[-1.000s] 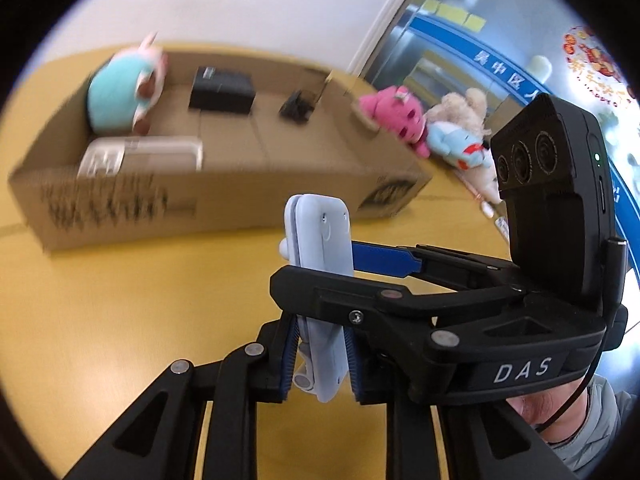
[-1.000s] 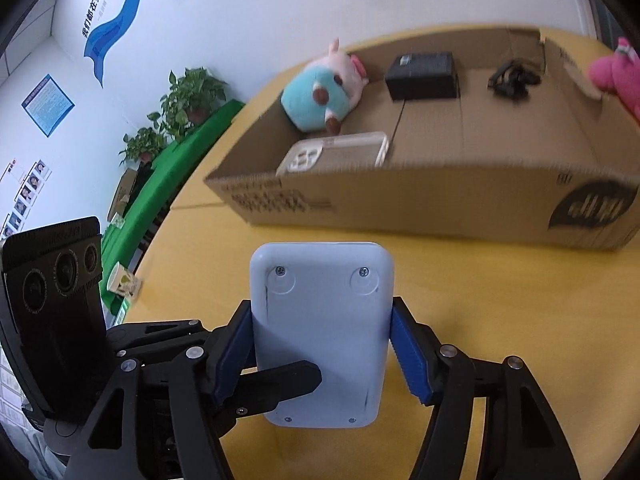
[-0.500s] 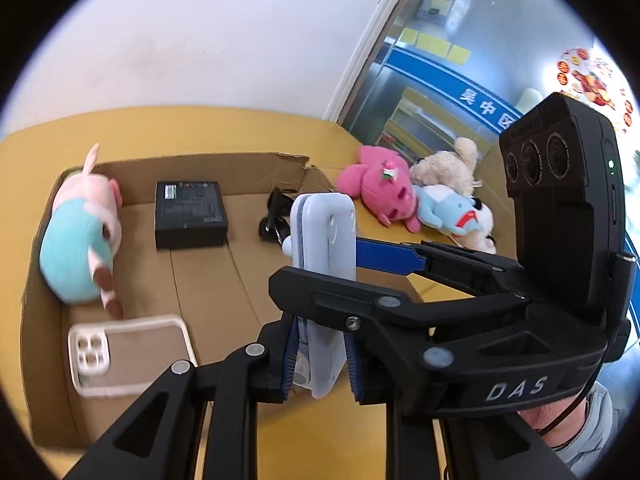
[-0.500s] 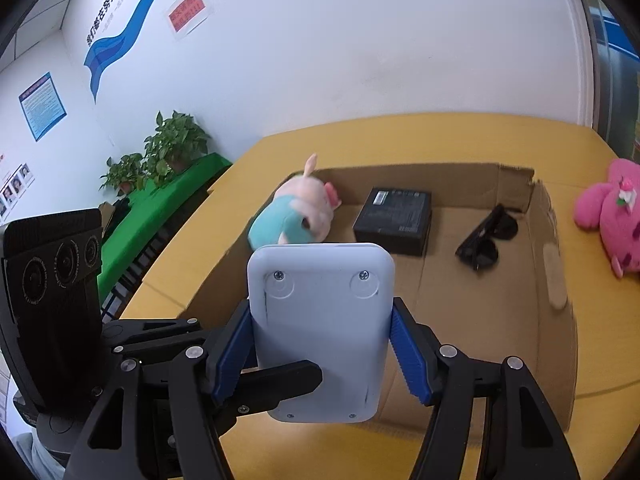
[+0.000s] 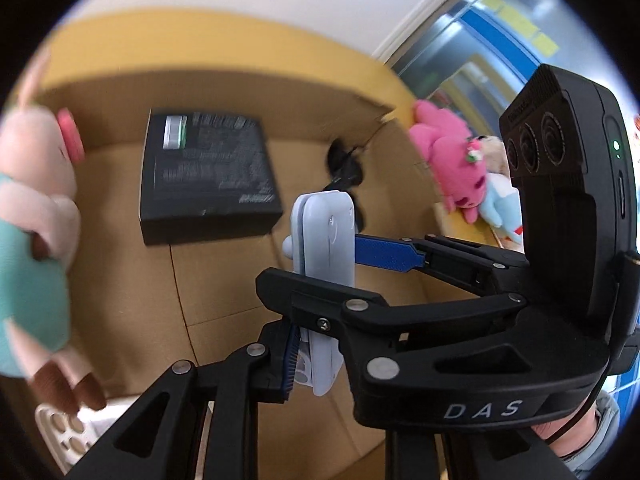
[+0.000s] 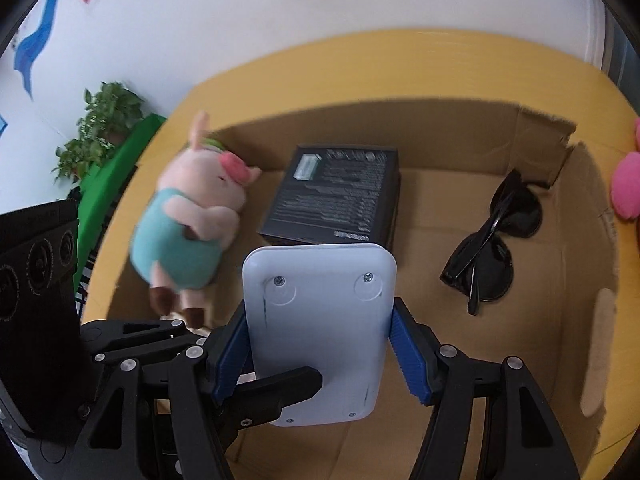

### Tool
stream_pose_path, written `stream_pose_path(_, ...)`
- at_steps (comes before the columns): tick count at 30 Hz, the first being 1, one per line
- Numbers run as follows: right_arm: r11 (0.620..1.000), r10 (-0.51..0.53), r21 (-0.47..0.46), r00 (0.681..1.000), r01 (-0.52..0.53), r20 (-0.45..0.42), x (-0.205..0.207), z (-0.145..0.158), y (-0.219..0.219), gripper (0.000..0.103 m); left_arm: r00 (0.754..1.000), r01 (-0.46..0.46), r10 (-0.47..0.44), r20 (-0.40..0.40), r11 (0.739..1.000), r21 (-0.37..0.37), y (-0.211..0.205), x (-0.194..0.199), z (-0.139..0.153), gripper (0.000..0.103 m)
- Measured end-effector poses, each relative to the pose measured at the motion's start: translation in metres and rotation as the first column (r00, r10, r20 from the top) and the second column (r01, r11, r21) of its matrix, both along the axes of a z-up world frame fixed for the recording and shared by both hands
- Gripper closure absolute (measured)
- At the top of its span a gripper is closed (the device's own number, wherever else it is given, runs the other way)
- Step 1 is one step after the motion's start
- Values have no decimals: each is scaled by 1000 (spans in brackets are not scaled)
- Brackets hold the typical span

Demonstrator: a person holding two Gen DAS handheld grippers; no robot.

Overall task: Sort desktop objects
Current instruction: 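Lift the power bank with both grippers and lower it into the box, then open both grippers to release the power bank and withdraw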

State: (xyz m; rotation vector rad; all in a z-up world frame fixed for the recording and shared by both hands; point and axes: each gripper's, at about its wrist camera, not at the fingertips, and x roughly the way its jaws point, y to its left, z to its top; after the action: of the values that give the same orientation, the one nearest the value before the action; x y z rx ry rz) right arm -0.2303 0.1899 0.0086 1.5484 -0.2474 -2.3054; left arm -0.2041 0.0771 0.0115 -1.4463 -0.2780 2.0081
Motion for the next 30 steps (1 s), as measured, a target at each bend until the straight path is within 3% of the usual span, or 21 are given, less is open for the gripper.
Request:
stream_pose_path(4,1000,-13,6,994,12,105,-16,-35,0,39,997,3,-4,71,1000,16,0,-13,-24,84)
stream_pose_path(9,1000,-23,-5,986,24,165,-26,-47,0,39,994,12,-15,110,1000,27,-2,-20,-34,82)
stream_pose_path(13,999,-35,-15,985,38,169,-26,-50,0,37,991,-35,43,126,997,-68,-4,-18,-39,78)
stream_pose_path(14,999,-41,-21,986,45,162,-25,-49,2,31,990,-49,59,125,995,-82,-7,-17,-39,78)
stream_pose_path(15,998,-46,-29,987,51,156,-24,-48,4,24,990,-65,73,117,995,-71,-11,-14,-36,78)
stream_pose_path(17,996,-68,-40,990,74,125,-17,-38,12,21,993,-93,97,63,994,-58,-18,-3,-22,78)
stream_pose_path(20,994,-87,-65,996,89,36,5,-9,26,12,986,-128,120,-118,990,-65,-26,32,18,75)
stream_pose_path(22,993,-113,-43,990,109,-79,37,19,39,1,958,-170,147,-247,983,-72,-34,58,44,69)
stream_pose_path(23,993,-120,-32,985,117,-123,49,28,44,0,930,-210,173,-325,974,-83,-40,74,56,57)
stream_pose_path(24,992,-130,-20,976,128,-177,67,37,49,0,893,-261,201,-404,960,-100,-45,87,65,39)
stream_pose_path(26,989,-142,-8,957,145,-251,102,47,56,0,805,-369,244,-541,920,-133,-52,113,76,21)
stream_pose_path(28,987,-148,18,940,161,-308,136,44,63,0,715,-461,255,-651,872,-165,-56,142,75,21)
stream_pose_path(30,983,-146,59,930,175,-338,159,34,63,0,687,-510,251,-681,835,-207,-56,156,64,21)
